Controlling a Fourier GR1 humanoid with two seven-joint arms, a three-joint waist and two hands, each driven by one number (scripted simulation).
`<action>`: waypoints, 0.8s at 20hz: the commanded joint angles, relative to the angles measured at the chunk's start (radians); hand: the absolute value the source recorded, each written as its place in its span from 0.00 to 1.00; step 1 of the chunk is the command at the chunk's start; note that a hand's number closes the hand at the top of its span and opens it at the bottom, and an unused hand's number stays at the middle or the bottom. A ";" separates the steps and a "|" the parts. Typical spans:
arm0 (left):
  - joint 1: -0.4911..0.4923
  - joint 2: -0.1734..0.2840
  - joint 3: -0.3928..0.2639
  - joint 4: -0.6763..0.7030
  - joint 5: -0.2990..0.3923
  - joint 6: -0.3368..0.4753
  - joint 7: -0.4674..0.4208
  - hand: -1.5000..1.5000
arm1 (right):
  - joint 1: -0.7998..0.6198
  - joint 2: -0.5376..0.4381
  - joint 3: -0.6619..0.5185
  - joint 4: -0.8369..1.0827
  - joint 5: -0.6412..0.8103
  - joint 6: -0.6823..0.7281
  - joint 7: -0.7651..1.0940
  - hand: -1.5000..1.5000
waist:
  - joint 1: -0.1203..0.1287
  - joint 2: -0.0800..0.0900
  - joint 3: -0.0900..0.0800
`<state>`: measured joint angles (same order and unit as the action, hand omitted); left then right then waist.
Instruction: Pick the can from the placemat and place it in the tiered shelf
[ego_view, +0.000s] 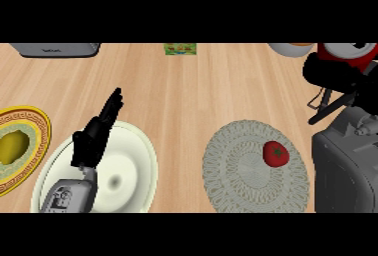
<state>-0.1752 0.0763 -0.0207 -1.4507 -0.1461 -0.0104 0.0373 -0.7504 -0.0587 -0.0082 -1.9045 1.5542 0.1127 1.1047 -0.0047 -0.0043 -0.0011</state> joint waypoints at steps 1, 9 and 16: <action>-0.073 -0.006 0.018 0.077 0.002 0.004 -0.014 0.50 | -0.113 -0.056 -0.143 0.016 -0.049 0.125 0.044 1.00 | -0.005 0.004 0.000; 0.006 0.018 0.020 -0.003 0.017 -0.026 -0.017 0.50 | -0.091 -0.140 -0.204 0.033 0.003 0.107 -0.030 1.00 | 0.006 0.003 0.001; 0.033 -0.019 -0.013 0.003 -0.028 0.014 -0.045 0.50 | -0.120 -0.296 -0.333 0.151 -0.095 0.091 -0.178 1.00 | 0.006 0.004 0.001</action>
<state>-0.1585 0.0789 -0.0218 -1.4628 -0.1541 -0.0196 0.0265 -0.8775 -0.2836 -0.2916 -1.8074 1.5014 0.2143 0.9669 0.0014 -0.0016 -0.0001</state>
